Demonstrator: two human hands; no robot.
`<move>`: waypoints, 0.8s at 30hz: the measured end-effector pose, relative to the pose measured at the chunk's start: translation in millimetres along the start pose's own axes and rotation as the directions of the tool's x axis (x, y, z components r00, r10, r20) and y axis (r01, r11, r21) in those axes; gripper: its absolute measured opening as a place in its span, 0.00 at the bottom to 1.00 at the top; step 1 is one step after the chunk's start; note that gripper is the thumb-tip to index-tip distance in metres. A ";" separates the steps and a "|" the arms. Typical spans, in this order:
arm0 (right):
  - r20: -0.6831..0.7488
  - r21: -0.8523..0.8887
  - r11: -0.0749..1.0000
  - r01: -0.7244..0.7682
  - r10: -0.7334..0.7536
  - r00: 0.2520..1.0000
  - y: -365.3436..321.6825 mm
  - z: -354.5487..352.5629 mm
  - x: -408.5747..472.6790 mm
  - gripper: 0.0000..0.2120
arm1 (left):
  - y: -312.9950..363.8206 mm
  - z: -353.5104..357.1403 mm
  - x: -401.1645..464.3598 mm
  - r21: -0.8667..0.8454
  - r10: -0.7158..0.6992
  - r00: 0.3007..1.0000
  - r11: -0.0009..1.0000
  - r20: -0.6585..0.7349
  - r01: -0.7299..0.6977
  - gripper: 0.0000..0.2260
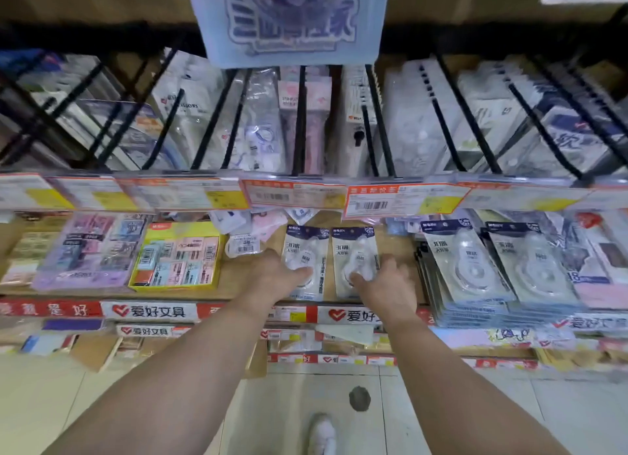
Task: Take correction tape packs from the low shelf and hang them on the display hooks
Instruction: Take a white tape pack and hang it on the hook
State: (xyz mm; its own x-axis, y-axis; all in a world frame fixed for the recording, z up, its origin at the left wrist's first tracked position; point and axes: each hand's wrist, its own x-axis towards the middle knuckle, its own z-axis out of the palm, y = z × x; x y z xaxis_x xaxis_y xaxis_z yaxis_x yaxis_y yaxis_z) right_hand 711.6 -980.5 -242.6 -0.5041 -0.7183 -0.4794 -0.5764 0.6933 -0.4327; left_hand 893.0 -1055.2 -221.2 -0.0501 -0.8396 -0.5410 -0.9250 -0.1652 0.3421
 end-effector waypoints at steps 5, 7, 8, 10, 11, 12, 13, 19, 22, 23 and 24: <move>0.041 -0.006 0.998 -0.065 0.066 0.997 -6.7 -1.1 10.1 0.35 | 2.2 12.4 15.9 -0.071 -0.116 0.993 0.991 0.000 0.115 0.34; 0.045 0.020 0.997 -0.074 0.073 0.996 -6.5 -1.2 13.2 0.35 | 0.5 16.8 18.6 -0.100 -0.137 0.991 0.986 0.000 0.136 0.34; 0.043 0.036 0.996 -0.080 0.078 0.996 -6.3 -1.3 14.2 0.35 | 0.2 16.8 18.2 -0.122 -0.143 0.990 0.982 0.010 0.143 0.34; 0.052 0.064 0.993 -0.103 0.100 0.994 -5.8 -1.5 15.0 0.35 | -0.9 17.7 20.3 -0.177 -0.157 0.987 0.971 0.027 0.159 0.32; 0.062 0.079 0.989 -0.121 0.117 0.991 -5.3 -1.3 15.2 0.35 | -0.7 17.3 20.4 -0.194 -0.159 0.987 0.967 0.034 0.163 0.30; 0.071 0.097 0.985 -0.140 0.133 0.989 -5.5 -2.1 14.4 0.34 | -1.2 17.0 20.8 -0.206 -0.152 0.988 0.966 0.037 0.156 0.28; 0.074 0.113 0.981 -0.158 0.150 0.986 -4.5 -1.6 15.0 0.33 | -2.3 17.6 21.7 -0.218 -0.146 0.989 0.964 0.039 0.151 0.27; 0.055 0.441 0.887 -0.134 0.123 0.991 1.7 -2.3 13.6 0.22 | -13.3 21.0 19.5 -0.532 -0.161 0.987 0.836 -0.003 0.135 0.20; 0.072 0.609 0.782 -0.135 0.115 0.991 0.2 -0.6 6.2 0.26 | -21.2 16.3 9.1 -0.699 -0.141 0.988 0.700 0.067 0.148 0.21; 0.081 0.629 0.766 -0.135 0.109 0.991 -1.1 1.6 3.3 0.28 | -24.1 13.3 4.4 -0.746 -0.120 0.990 0.651 0.079 0.139 0.21; 0.083 0.646 0.754 -0.122 0.089 0.993 -4.1 2.7 -1.1 0.29 | -27.8 10.1 0.0 -0.784 -0.098 0.992 0.608 0.081 0.124 0.20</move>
State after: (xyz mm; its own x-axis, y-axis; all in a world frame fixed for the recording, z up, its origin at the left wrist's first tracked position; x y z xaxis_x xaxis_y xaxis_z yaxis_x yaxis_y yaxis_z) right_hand 716.3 -982.4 -242.3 -0.4988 -0.6463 -0.5775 0.0422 0.6475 -0.7609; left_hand 915.0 -1045.3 -238.5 0.0104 -0.7745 -0.6325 -0.2733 -0.6106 0.7432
